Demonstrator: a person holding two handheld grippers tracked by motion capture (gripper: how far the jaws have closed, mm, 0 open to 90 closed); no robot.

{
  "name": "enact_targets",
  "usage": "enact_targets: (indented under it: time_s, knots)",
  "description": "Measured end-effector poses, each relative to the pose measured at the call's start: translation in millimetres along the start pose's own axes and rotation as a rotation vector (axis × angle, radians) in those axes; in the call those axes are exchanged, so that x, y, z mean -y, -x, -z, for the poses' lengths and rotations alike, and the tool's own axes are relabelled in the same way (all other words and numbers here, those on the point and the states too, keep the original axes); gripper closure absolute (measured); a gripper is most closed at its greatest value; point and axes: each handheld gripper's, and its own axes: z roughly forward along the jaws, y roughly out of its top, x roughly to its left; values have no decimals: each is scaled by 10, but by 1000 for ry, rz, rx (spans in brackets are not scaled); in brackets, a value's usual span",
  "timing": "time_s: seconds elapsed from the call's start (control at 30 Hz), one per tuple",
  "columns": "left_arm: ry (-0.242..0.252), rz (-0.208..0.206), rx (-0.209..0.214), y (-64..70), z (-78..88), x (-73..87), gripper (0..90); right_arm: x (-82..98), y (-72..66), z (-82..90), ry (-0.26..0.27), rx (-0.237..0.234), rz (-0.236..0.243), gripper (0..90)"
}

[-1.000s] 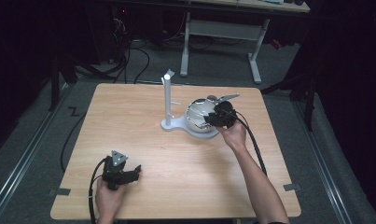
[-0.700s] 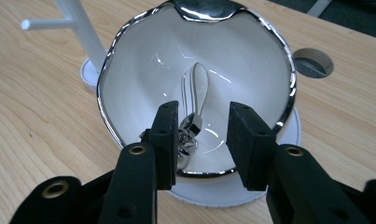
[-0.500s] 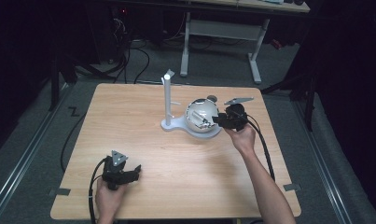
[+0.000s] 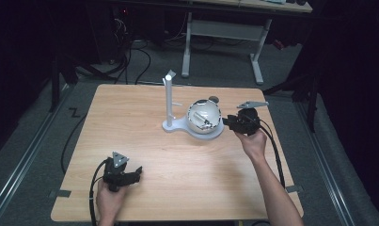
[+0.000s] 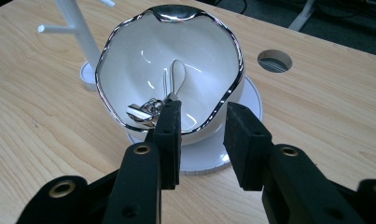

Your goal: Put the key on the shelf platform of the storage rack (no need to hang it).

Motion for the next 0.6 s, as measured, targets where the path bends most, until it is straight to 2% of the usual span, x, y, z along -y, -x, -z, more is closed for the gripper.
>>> enact_targets:
  time_s: [0.2,0.53,0.6]
  knots:
    - [-3,2,1,2,4,3,205,89,48,58,14,-16,-35,674]
    - [-6,7,-1,6,11,8,204,162,111,191,13,-1,-43,672]
    - [-6,7,-1,5,11,7,204,194,134,251,30,-3,-56,672]
